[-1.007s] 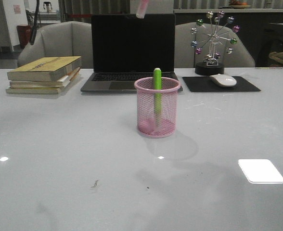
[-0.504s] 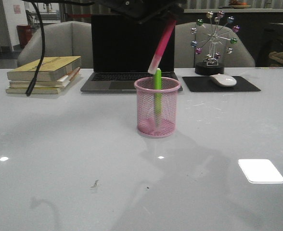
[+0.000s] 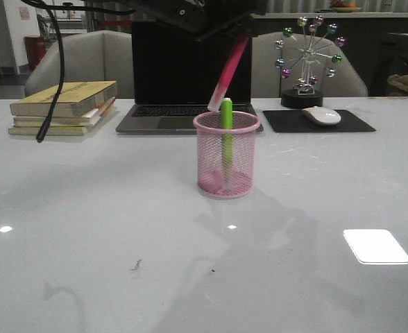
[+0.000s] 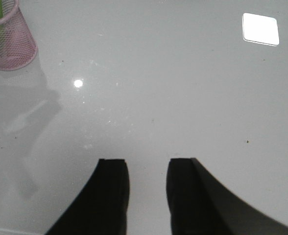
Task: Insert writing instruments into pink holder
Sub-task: 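Lower the pink highlighter into the holder beside the green one and release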
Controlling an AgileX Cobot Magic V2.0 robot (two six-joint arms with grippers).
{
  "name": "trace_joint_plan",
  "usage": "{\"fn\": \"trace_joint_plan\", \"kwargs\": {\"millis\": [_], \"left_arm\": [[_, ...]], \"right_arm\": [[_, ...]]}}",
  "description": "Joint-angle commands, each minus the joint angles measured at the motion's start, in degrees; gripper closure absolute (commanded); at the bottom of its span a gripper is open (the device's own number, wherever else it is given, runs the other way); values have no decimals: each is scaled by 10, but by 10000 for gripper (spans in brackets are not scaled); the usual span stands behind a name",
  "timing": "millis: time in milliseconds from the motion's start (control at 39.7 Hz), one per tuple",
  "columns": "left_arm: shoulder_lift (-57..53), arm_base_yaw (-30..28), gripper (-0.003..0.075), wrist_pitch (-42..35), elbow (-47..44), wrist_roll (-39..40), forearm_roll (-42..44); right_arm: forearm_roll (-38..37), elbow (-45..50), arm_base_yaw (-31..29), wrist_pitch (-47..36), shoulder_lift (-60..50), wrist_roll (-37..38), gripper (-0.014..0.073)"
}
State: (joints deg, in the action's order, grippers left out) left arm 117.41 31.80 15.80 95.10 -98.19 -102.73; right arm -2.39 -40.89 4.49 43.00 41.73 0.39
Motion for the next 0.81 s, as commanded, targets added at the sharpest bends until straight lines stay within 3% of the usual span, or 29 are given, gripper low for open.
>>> {"fn": "trace_joint_plan", "kwargs": {"millis": [0,151,302,353,781], "left_arm": [[-33,3,619,-4,16,-1,20],[-23,3,492,3,13,-1,54],[-2,4,216,35,13,-1,54],[3,4,171,49,13,2,54],[-15,3,210,53,22,2,46]], "right_arm": [[-5,-17,-3,-34,-2,-4,261],[-5,-17,-3,-36,-2,-4,261],[-5,-17,-3,-35,-2,-4,261],[-5,-17,-3,-35,-2,-4,261],[-5,-17,-3,-35,-2,-4,261]]}}
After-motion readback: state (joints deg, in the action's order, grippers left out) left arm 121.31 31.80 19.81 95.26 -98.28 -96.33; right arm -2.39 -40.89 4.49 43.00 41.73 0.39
